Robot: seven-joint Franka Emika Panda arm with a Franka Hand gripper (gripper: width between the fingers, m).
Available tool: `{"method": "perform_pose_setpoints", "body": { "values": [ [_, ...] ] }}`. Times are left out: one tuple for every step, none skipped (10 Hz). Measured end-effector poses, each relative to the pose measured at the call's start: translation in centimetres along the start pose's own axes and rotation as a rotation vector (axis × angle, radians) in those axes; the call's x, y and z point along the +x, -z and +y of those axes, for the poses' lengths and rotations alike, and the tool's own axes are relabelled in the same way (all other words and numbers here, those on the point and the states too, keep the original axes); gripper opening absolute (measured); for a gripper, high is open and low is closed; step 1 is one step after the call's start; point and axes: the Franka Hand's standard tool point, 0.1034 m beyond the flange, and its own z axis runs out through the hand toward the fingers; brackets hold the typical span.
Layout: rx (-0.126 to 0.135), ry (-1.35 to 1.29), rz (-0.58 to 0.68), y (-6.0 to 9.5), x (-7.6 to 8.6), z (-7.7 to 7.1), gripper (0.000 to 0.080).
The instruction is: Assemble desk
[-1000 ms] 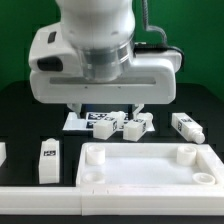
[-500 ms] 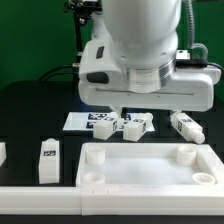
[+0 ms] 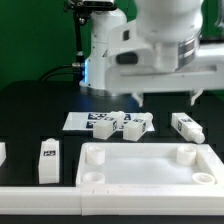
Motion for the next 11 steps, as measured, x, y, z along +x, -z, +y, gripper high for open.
{"method": "perform_pose_setpoints", "body": {
  "values": [
    [-0.017, 0.087, 0.012, -0.4, -1.0, -0.8, 0.0649],
    [-0.011, 0.128, 0.01, -0.5, -0.5, -0.3, 0.0649],
    [-0.01, 0.208, 0.01, -0.5, -0.3, 0.1, 0.0649],
    [-0.01, 0.278, 0.009, -0.5, -0.3, 0.1, 0.0649],
    [-0.012, 0.298, 0.011, -0.7, -0.3, -0.1, 0.0649],
    [-0.03, 0.318, 0.105, -1.7, 0.2, -1.7, 0.0649],
    [-0.055, 0.363, 0.161, -3.9, -1.2, -3.7, 0.0649],
    [-0.094, 0.401, 0.158, -5.4, -2.2, -4.1, 0.0649],
    [-0.11, 0.39, 0.155, -5.6, -2.2, -3.9, 0.0649],
    [-0.107, 0.387, 0.156, -5.5, -2.1, -3.9, 0.0649],
    [-0.106, 0.387, 0.155, -5.6, -2.1, -3.8, 0.0649]
  ]
}}
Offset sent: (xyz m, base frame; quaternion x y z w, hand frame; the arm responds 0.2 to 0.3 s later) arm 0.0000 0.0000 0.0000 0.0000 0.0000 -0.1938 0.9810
